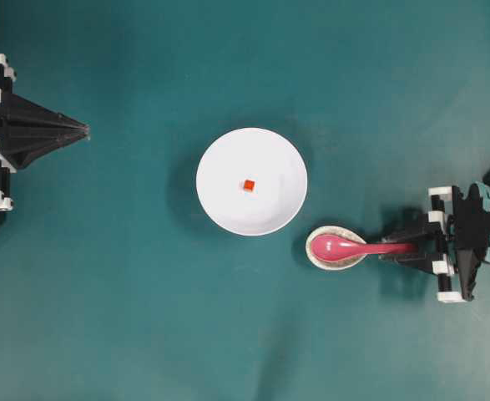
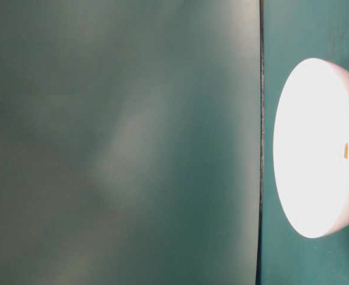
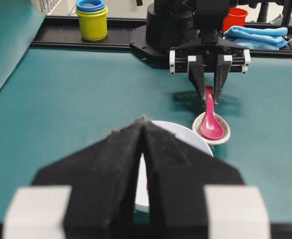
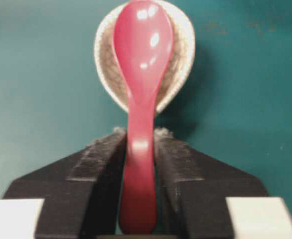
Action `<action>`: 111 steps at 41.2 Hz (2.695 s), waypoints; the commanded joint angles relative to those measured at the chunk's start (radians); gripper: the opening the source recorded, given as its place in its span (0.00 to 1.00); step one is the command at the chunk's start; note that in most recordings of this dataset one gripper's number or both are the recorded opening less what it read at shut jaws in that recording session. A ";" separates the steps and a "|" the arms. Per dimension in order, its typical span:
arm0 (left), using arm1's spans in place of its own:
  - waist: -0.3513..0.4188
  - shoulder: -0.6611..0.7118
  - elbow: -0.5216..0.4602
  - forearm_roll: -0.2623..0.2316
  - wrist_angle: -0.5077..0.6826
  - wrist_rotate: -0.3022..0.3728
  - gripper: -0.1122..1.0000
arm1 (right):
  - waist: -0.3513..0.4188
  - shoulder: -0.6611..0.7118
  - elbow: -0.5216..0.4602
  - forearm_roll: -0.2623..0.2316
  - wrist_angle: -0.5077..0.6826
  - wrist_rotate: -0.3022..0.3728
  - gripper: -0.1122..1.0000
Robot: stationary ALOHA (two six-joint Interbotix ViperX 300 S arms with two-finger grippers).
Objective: Grip the spoon and scoop the red block from the bowl with right arm.
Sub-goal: 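Lift the pink spoon and swing it over the white bowl, then lower the spoon bowl into the white bowl beside the red cube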
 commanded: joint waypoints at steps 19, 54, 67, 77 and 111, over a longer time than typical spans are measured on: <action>0.003 -0.003 -0.025 0.002 -0.008 -0.003 0.10 | -0.061 -0.247 -0.038 0.003 0.054 -0.074 0.30; -0.063 0.032 -0.020 0.002 -0.005 -0.002 0.10 | -0.845 -0.299 -0.834 -0.035 1.756 -0.393 0.30; -0.077 0.035 -0.020 0.002 -0.003 0.002 0.10 | -0.845 -0.173 -0.899 -0.193 1.790 -0.242 0.30; -0.075 0.041 -0.020 0.003 -0.005 0.017 0.10 | -0.845 -0.169 -0.897 -0.298 1.829 -0.146 0.30; -0.077 0.048 -0.017 0.005 -0.005 0.020 0.10 | -0.807 -0.041 -1.008 -0.325 1.781 -0.143 0.30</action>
